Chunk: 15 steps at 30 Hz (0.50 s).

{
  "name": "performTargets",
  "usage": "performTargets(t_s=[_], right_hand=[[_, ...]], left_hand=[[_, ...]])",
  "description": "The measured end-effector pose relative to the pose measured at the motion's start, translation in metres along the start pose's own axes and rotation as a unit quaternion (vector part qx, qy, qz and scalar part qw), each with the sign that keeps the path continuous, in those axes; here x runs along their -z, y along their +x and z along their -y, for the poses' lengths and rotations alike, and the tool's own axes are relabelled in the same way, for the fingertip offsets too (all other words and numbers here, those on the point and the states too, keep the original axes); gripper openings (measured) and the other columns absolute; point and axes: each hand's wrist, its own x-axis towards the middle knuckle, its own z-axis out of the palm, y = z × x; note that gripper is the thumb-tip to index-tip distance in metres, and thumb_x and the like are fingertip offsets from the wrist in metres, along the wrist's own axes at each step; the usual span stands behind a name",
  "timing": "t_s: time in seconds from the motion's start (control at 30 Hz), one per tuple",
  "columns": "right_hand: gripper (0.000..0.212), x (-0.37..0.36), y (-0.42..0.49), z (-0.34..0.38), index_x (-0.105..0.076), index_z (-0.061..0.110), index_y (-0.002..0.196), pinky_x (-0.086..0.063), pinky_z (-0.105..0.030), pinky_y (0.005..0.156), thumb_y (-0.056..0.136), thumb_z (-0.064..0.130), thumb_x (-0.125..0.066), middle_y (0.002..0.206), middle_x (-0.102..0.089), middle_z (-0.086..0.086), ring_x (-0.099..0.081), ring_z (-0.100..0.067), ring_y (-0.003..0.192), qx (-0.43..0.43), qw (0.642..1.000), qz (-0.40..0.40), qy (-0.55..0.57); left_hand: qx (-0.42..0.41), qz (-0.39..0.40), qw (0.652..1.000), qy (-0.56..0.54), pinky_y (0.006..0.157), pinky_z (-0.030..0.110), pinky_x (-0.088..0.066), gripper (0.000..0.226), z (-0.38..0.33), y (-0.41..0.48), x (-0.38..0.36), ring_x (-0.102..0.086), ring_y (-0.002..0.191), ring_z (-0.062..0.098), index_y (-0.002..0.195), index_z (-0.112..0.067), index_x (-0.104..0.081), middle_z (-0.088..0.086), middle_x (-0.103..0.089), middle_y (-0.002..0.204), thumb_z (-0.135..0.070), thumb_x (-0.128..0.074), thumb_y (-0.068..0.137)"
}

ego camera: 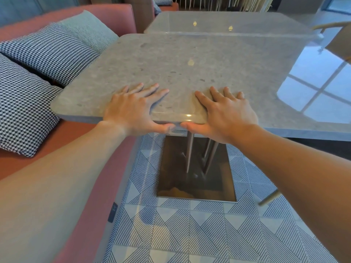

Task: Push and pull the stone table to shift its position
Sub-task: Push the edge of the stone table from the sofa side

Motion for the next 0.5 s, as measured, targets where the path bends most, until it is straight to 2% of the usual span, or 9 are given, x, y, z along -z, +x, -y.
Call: performTargets(t_s=[0.23, 0.37, 0.4, 0.5], right_hand=[[0.125, -0.0017, 0.0021, 0.0003, -0.019, 0.034, 0.165, -0.034, -0.07, 0.117, 0.066, 0.106, 0.009, 0.17, -0.034, -0.012, -0.035, -0.048, 0.153, -0.002, 1.0, -0.003, 0.001], [0.125, -0.0023, 0.0017, 0.0001, -0.019, 0.034, 0.165, -0.032, -0.07, 0.117, 0.066, 0.106, 0.009, 0.171, -0.034, -0.012, -0.034, -0.048, 0.154, -0.004, 1.0, -0.006, 0.007], [0.124, -0.0022, 0.0017, 0.0, -0.018, 0.035, 0.165, -0.032, -0.07, 0.117, 0.066, 0.106, 0.009, 0.171, -0.034, -0.012, -0.034, -0.048, 0.154, -0.005, 1.0, -0.004, 0.008], [0.123, -0.0017, 0.0016, 0.0, -0.018, 0.035, 0.165, -0.032, -0.07, 0.118, 0.067, 0.105, 0.008, 0.171, -0.033, -0.011, -0.033, -0.047, 0.154, -0.007, 1.0, 0.001, 0.007]], left_hand=[[0.002, -0.001, 1.0, -0.012, 0.128, 0.055, -0.031, 0.126, 0.0009, 0.0002, 0.0007, -0.038, 0.16, 0.026, 0.163, -0.05, -0.032, -0.012, -0.034, 0.174, -0.109, -0.021, 0.052], [-0.005, -0.006, 1.0, -0.013, 0.127, 0.055, -0.033, 0.138, 0.0023, -0.0002, -0.0006, -0.04, 0.16, 0.027, 0.162, -0.049, -0.033, -0.011, -0.035, 0.173, -0.116, 0.0, 0.046], [-0.006, -0.007, 1.0, -0.014, 0.127, 0.055, -0.033, 0.138, 0.0027, -0.0001, -0.0011, -0.04, 0.159, 0.028, 0.162, -0.049, -0.033, -0.01, -0.036, 0.173, -0.116, 0.0, 0.047], [-0.005, -0.014, 1.0, -0.018, 0.126, 0.056, -0.034, 0.127, 0.0031, 0.0011, -0.0022, -0.041, 0.159, 0.028, 0.162, -0.049, -0.034, -0.01, -0.037, 0.173, -0.112, -0.017, 0.053]])
